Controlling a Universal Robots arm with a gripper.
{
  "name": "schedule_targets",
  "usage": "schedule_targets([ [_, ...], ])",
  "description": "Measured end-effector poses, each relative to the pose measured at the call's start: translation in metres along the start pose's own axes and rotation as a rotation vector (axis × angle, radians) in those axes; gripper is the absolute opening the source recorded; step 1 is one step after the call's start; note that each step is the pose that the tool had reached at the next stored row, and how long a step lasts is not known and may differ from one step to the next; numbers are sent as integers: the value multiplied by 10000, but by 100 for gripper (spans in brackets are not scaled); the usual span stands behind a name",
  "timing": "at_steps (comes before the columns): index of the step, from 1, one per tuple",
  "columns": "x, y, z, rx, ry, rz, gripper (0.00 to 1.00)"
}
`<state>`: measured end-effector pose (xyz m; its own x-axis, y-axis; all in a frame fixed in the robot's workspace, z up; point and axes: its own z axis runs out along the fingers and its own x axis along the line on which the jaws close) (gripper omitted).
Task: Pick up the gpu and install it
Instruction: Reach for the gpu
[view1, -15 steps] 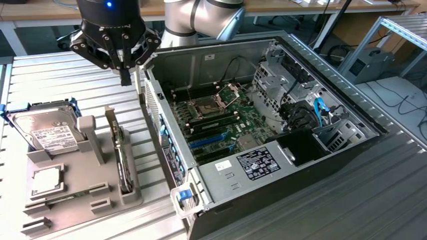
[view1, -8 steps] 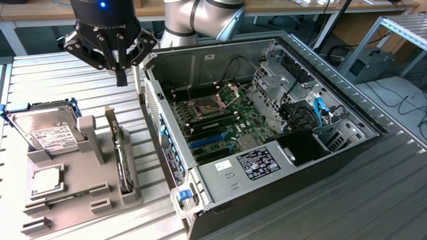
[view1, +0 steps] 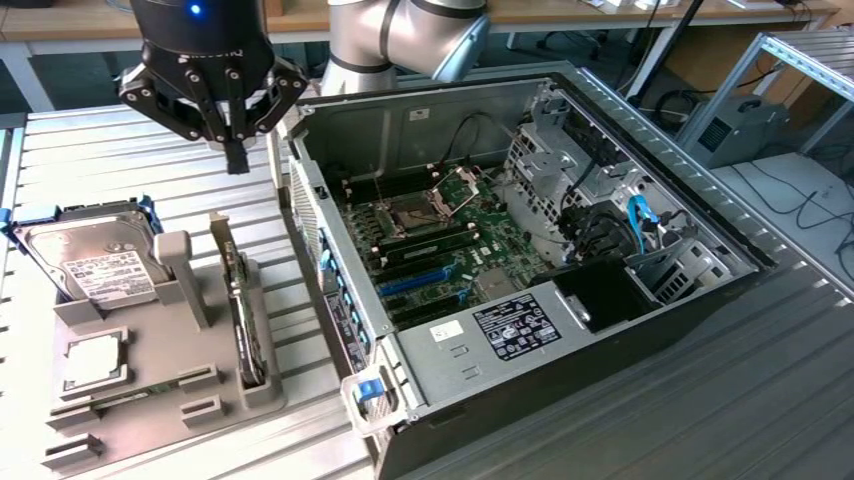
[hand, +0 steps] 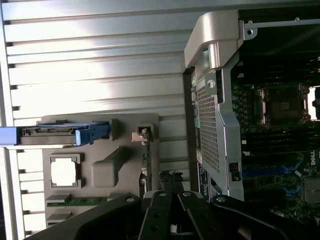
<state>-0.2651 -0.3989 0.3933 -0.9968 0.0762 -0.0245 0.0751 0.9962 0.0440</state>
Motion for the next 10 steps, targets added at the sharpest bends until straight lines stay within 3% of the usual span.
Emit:
schedule_targets([
  [10, 85, -7, -2, 0, 0, 0, 11],
])
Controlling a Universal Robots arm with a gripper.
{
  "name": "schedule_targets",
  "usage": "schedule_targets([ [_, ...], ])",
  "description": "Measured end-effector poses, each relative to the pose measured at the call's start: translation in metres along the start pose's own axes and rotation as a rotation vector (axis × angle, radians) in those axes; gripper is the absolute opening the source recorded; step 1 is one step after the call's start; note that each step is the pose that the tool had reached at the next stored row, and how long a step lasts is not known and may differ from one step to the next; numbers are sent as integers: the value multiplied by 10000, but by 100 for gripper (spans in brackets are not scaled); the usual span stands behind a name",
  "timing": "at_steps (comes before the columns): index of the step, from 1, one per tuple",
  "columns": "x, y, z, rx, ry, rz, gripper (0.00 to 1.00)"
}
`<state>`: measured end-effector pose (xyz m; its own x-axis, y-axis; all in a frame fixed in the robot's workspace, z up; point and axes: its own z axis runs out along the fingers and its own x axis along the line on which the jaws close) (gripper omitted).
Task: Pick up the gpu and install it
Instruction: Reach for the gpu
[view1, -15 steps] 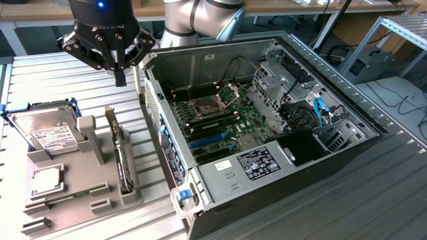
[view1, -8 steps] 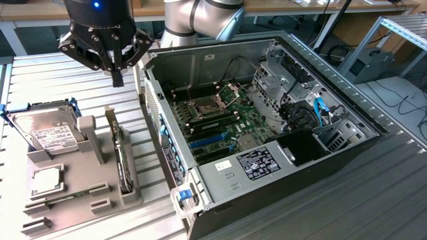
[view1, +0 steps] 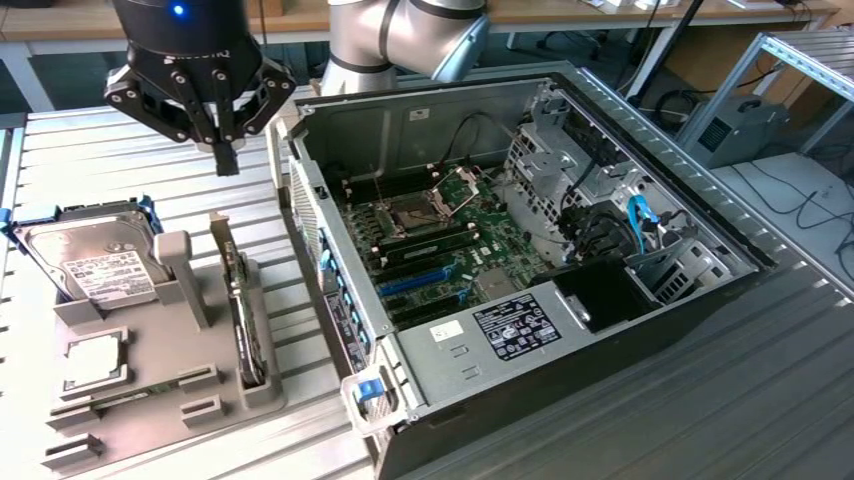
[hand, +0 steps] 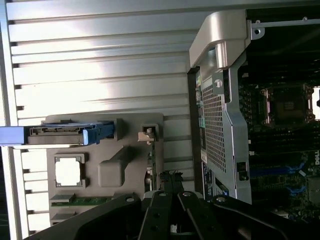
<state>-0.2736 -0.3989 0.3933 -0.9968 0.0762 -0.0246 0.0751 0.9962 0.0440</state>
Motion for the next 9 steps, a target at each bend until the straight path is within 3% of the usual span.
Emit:
schedule_targets([
  [9, 62, -5, -1, -1, -1, 0, 11],
])
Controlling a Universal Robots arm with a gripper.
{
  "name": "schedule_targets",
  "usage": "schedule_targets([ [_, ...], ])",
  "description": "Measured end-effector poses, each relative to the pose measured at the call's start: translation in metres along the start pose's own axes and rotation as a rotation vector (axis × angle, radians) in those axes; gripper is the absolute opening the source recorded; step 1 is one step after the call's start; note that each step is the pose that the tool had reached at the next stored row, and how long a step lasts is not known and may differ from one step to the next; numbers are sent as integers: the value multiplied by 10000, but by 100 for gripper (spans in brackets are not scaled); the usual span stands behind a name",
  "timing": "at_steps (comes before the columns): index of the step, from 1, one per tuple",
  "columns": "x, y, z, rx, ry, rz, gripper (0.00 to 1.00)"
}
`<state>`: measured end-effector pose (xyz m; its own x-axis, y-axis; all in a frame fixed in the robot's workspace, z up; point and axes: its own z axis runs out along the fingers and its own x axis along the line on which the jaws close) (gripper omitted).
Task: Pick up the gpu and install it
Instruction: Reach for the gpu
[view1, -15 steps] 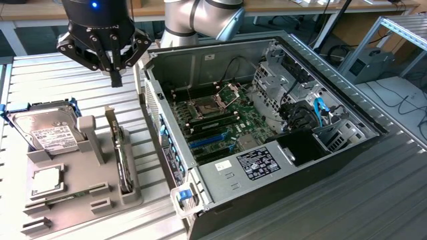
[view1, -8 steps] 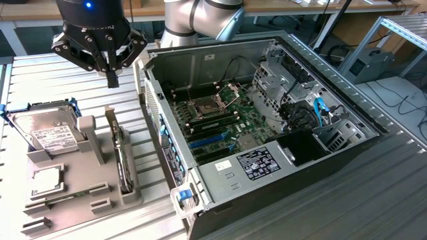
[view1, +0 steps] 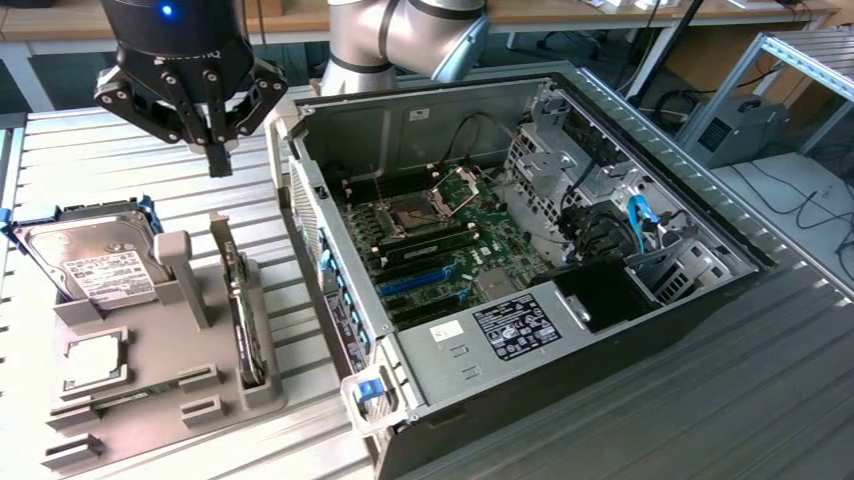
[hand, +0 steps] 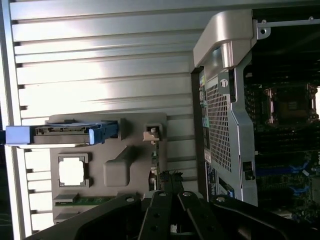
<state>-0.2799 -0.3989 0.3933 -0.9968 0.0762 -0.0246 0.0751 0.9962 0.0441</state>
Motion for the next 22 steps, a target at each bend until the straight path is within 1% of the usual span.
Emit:
schedule_targets([
  [22, 155, -12, -5, 1, 0, 1, 11],
])
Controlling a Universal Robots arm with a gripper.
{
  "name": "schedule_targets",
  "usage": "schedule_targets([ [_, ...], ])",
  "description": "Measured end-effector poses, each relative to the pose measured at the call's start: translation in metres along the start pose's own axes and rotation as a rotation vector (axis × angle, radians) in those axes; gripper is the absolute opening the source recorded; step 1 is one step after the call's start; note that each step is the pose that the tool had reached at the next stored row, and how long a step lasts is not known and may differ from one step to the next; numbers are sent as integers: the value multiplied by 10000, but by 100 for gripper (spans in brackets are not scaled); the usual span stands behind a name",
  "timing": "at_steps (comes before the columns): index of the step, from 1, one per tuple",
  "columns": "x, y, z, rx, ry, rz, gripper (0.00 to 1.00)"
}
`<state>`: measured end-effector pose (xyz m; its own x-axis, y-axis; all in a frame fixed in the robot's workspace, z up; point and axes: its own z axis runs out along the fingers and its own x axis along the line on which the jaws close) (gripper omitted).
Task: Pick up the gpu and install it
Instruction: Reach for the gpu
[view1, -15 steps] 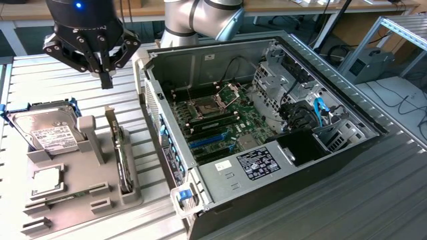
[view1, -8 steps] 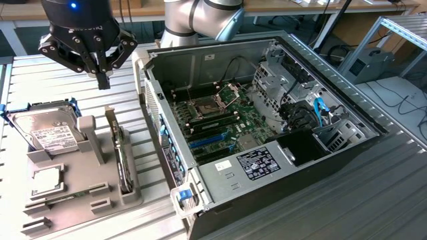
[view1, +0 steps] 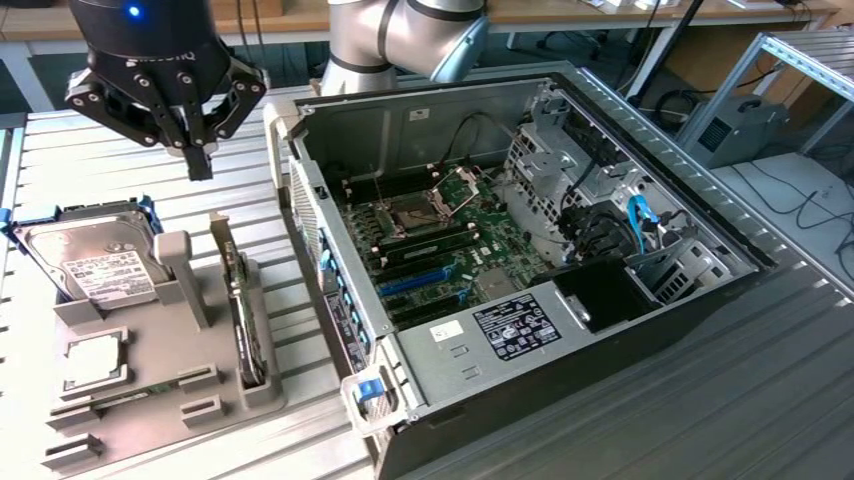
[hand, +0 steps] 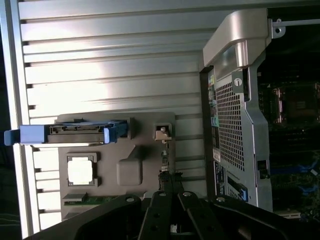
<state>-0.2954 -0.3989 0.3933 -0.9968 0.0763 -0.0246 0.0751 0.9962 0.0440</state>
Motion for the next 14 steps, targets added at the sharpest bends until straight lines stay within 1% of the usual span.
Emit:
schedule_targets([
  [14, 105, -8, -3, 0, 1, -1, 11],
])
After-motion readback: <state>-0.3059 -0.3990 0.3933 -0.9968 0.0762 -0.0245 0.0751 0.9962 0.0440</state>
